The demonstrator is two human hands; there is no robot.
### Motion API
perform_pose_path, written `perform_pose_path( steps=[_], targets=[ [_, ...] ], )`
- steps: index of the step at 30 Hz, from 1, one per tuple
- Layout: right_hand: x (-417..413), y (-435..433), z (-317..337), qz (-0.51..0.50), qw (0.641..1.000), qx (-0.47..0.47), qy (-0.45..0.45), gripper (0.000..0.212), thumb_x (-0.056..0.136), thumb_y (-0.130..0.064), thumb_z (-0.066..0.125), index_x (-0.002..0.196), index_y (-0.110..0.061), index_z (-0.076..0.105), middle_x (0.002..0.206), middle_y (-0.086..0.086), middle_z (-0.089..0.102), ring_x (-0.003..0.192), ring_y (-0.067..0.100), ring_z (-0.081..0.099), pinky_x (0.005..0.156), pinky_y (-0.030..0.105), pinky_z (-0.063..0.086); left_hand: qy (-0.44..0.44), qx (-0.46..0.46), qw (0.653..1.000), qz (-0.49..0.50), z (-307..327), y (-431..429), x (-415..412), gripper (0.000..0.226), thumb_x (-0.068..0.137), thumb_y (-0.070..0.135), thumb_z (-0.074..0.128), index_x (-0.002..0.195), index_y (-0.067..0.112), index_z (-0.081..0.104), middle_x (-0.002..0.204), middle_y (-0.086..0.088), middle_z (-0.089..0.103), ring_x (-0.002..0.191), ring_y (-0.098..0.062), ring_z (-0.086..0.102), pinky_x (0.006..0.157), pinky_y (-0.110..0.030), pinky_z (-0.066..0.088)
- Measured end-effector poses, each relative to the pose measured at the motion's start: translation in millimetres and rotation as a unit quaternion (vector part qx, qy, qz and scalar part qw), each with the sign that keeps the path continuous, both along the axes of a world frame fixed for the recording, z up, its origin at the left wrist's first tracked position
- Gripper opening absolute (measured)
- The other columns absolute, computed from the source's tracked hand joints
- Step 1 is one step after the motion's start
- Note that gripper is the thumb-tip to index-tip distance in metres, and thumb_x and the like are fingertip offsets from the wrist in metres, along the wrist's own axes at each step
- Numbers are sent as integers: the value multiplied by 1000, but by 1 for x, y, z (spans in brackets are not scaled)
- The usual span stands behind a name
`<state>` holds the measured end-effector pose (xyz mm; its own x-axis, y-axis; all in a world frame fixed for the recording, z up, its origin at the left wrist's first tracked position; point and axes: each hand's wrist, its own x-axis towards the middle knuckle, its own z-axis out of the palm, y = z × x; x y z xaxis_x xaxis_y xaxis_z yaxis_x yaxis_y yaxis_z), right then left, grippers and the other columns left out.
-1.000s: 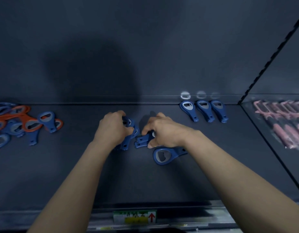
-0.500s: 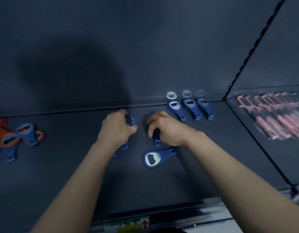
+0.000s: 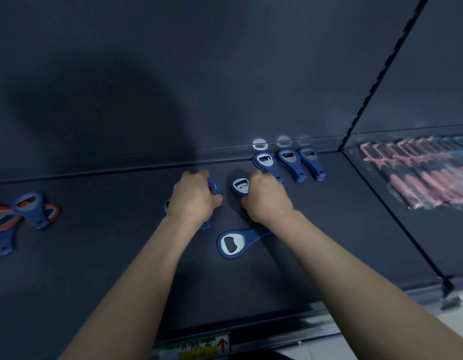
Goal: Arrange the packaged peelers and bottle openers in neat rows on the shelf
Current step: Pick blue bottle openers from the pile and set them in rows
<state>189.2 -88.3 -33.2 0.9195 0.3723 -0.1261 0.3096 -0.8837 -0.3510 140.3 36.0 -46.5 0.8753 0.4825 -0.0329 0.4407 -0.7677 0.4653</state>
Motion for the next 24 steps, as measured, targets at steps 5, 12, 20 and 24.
perform_pose_path(
  steps=[5, 12, 20, 24],
  targets=[
    [-2, -10, 0, -27, 1000, -16, -3, 26, 85, -6, 61, 108, 0, 52, 113, 18, 57, 105, 35, 55, 68, 30, 38, -16, -58, 998, 22, -3, -6, 3, 69, 73, 40, 76, 129, 11, 48, 124, -13, 46, 109, -33, 51, 74, -27, 33],
    [-3, -14, 4, -37, 999, -8, 11, 10, 84, -2, 57, 89, -7, 49, 107, 18, 59, 100, 35, 56, 66, 31, 40, -27, -71, 997, 30, -2, -10, -13, 93, 66, 34, 81, 138, 10, 28, 128, -15, 38, 117, -34, 43, 91, -36, 38],
    [-3, -15, 1, -44, 999, 7, 3, 18, 84, -3, 58, 101, -1, 55, 107, 17, 60, 100, 35, 57, 66, 30, 40, -44, -28, 997, 50, -5, -21, -25, 68, 73, 25, 77, 123, 2, 38, 119, -18, 53, 110, -35, 49, 79, -32, 35],
    [-4, -19, 0, -44, 999, 14, 4, 12, 85, -3, 58, 96, -3, 55, 105, 17, 60, 98, 34, 57, 66, 30, 40, -79, -25, 994, 65, -6, -26, -26, 52, 78, 14, 71, 118, 2, 40, 106, -17, 59, 100, -34, 54, 73, -32, 38]
  ],
)
